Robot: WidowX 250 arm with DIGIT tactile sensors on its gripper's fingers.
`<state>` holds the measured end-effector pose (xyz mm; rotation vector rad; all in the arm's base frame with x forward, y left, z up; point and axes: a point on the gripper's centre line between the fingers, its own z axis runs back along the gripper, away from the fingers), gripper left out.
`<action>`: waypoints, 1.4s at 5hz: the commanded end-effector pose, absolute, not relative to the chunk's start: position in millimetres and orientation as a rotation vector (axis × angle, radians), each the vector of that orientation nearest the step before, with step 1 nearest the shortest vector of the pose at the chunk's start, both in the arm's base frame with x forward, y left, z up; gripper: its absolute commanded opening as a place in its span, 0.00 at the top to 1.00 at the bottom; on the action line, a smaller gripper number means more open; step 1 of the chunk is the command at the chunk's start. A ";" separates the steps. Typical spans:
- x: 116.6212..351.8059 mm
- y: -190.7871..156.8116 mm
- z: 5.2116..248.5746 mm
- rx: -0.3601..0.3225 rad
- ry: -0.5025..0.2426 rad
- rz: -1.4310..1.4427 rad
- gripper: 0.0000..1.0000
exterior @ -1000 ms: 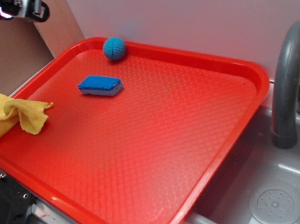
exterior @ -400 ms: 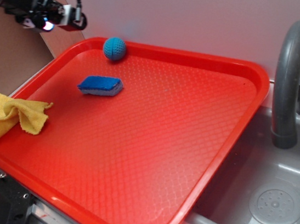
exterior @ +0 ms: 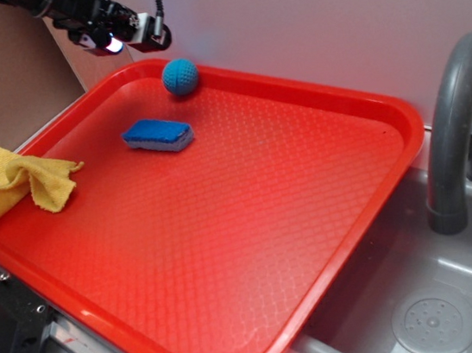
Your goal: Grab the blue ball.
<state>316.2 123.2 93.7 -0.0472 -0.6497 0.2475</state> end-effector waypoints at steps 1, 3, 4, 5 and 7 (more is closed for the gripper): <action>341.4 117.7 90.1 -0.061 -0.650 -0.011 0.00; 356.7 101.5 71.2 -0.041 -0.556 -0.087 0.00; 360.1 96.6 63.6 -0.066 -0.506 -0.089 0.00; 359.0 100.7 59.4 -0.011 -0.455 -0.047 0.00; 356.6 95.2 66.7 0.068 -0.462 -0.068 1.00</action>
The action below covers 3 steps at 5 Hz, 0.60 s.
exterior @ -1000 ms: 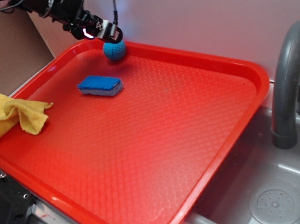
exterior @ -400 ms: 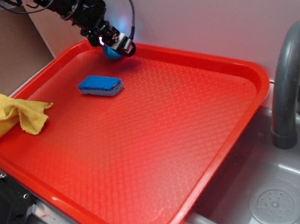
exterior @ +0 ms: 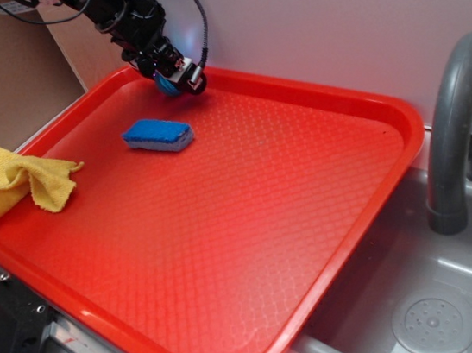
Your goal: Grab the blue ball.
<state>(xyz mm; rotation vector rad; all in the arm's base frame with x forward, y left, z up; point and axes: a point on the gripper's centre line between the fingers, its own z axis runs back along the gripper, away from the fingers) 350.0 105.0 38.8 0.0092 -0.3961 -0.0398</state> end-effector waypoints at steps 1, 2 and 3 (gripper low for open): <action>339.7 78.3 115.1 0.237 -0.434 0.048 1.00; 300.8 49.4 164.9 0.280 -0.420 0.217 1.00; 256.2 28.5 213.2 0.288 -0.470 0.401 1.00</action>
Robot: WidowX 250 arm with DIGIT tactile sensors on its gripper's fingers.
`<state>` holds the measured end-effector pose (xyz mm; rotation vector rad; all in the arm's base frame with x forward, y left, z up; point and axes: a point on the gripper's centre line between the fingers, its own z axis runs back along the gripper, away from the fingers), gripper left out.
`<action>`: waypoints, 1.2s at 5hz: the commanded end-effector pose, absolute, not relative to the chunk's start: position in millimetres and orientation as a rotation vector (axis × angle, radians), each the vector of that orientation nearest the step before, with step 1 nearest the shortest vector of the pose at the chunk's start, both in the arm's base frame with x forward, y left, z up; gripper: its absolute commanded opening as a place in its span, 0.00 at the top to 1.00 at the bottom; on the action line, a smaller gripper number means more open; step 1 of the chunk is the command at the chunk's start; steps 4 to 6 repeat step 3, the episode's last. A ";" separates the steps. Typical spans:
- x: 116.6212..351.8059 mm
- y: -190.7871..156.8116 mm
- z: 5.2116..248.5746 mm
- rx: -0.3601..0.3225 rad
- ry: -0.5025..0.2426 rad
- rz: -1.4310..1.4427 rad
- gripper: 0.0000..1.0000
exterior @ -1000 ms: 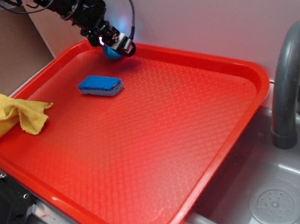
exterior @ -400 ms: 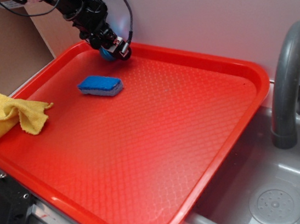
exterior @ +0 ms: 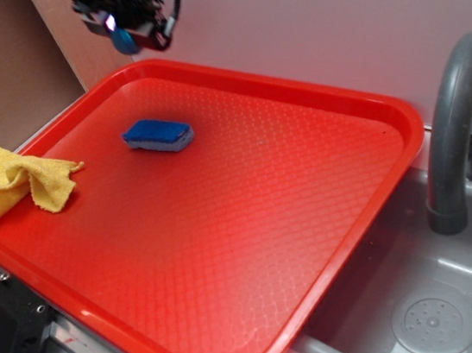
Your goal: Grab the blue ball.
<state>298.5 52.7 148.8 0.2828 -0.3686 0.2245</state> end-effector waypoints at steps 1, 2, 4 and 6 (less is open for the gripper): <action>226.6 15.3 263.6 0.160 -0.489 0.444 1.00; 215.9 17.7 290.6 -0.089 -0.480 0.519 1.00; 223.0 19.0 279.7 -0.067 -0.444 0.486 1.00; 223.0 19.0 279.7 -0.067 -0.444 0.486 1.00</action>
